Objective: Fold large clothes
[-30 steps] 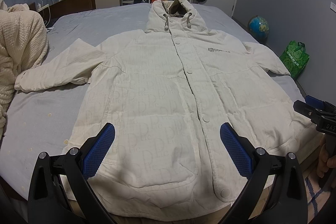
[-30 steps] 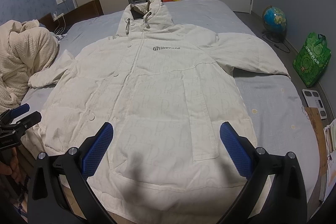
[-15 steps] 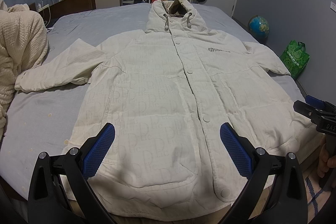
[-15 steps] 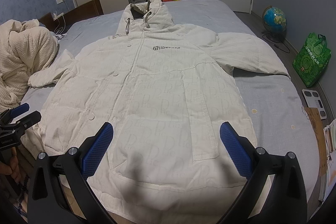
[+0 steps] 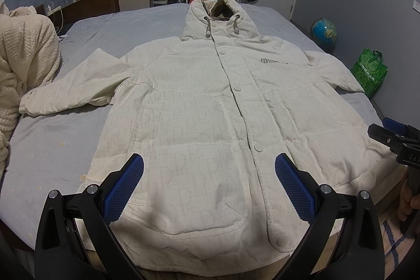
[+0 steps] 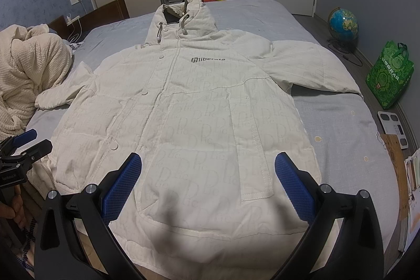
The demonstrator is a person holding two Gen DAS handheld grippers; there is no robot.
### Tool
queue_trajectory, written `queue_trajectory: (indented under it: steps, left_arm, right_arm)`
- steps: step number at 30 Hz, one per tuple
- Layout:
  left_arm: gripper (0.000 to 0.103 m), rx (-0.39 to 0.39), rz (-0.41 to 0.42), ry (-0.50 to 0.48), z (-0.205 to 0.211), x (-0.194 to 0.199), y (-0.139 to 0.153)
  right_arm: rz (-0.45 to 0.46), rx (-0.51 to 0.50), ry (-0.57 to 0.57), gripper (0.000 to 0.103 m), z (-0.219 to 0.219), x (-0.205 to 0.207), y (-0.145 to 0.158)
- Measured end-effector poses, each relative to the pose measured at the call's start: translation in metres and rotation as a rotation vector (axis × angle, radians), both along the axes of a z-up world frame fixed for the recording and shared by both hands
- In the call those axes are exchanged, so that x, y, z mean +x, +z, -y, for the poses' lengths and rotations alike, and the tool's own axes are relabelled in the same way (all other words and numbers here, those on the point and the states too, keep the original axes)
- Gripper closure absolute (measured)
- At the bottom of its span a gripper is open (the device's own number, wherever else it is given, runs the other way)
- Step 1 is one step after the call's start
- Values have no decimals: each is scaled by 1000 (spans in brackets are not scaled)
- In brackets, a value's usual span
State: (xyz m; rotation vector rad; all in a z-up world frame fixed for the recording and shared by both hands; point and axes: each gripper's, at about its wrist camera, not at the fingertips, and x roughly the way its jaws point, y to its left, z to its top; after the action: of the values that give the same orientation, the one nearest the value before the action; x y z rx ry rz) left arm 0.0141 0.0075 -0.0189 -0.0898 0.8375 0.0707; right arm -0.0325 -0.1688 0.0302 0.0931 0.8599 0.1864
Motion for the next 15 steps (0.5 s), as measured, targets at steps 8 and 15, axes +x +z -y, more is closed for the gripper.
queue_trajectory:
  steps: [8, 15]
  left_arm:
    - [6, 0, 2, -1, 1, 0, 0]
    - [6, -24, 8, -19, 0, 1, 4]
  right_arm:
    - [1, -13, 5, 6, -1, -1, -1]
    - [-1, 16, 7, 6, 3, 1, 5]
